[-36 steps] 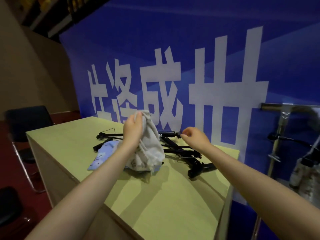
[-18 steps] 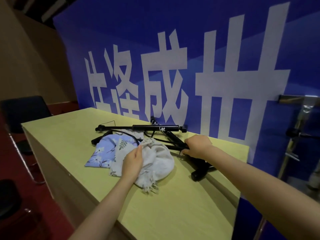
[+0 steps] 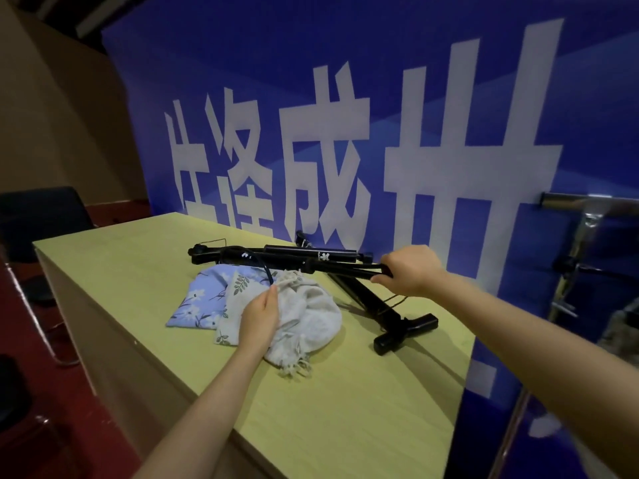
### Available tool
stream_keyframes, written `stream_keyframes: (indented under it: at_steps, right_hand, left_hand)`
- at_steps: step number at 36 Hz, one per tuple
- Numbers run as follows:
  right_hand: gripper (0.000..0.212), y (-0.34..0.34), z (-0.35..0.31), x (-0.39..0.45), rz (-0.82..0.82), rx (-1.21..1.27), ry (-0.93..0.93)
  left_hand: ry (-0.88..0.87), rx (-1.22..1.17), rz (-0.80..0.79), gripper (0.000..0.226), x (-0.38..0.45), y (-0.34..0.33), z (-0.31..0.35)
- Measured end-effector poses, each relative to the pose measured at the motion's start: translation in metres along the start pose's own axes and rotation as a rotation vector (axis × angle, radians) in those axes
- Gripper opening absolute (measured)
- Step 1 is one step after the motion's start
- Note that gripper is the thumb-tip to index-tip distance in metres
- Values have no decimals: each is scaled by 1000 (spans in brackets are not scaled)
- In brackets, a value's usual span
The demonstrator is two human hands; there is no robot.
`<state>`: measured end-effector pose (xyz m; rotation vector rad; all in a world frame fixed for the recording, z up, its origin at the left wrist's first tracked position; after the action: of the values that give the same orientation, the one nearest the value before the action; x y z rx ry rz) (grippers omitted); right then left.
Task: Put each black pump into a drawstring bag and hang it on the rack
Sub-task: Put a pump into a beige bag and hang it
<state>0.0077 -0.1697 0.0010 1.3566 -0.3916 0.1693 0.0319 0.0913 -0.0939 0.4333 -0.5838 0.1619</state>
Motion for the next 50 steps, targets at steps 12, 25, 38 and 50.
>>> stream_keyframes:
  at_steps: [12,25,38,50]
  right_hand:
    - [42,30,39,-32,-301,248,-81]
    - [48,-2,41,-56,-283,318,-133]
    - [52,-37,49,-60,-432,337,-86]
    - [43,-59,-33,19,-481,663,-182]
  left_hand:
    - [-165,315,88,26,2,-1,0]
    - [-231,509,-431,30,34,-24,11]
    - [136,437,-349,52,62,-36,-13]
    - [86,450,-113,33,49,-37,-23]
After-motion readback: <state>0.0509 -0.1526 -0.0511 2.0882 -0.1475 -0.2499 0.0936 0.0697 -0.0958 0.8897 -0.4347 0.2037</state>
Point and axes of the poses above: each hand's wrist, its own x-axis towards the middle knuckle, its own y-axis out of the back of the hand, z = x × y, the point moved 5 cm from there along x, towards the middle knuckle, and after that the axes turned 15 degrees about -y, right-handed, at the moved point
